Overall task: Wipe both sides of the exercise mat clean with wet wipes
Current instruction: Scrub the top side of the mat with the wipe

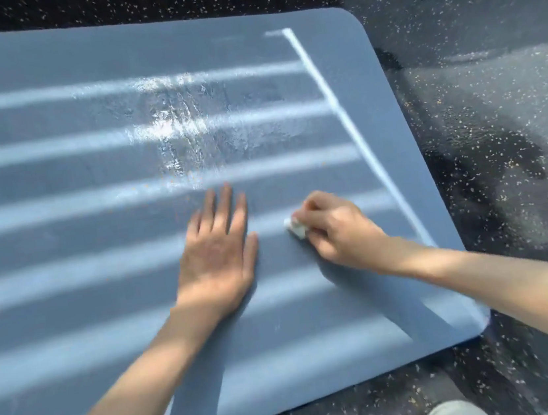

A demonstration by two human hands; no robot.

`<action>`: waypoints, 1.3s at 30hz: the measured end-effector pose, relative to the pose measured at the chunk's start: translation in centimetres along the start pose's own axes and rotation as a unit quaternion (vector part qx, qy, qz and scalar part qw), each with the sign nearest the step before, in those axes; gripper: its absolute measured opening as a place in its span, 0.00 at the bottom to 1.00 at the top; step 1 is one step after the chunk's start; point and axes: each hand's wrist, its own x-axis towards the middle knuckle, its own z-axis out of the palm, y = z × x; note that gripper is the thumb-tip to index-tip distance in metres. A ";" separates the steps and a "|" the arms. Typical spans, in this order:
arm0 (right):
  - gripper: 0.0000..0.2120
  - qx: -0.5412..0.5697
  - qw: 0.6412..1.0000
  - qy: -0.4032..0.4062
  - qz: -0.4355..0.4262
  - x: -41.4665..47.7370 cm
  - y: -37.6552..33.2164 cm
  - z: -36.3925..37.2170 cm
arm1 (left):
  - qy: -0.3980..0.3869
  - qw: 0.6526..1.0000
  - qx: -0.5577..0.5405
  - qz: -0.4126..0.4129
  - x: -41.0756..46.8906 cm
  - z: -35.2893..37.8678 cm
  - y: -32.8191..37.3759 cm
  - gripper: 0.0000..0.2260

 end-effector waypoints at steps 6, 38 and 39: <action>0.10 0.029 0.998 -0.042 -0.046 -7.9 -3.4 1.8 | 0.006 0.999 0.037 -0.012 -5.1 0.7 2.0 0.25; 0.12 0.001 0.999 -0.035 0.022 -13.8 -1.6 0.0 | 0.054 0.998 -0.013 -0.013 -4.8 0.3 2.0 0.26; 0.17 -0.003 0.999 -0.002 0.042 -13.7 -1.1 0.2 | 0.052 0.998 -0.014 -0.014 -4.8 0.3 2.0 0.26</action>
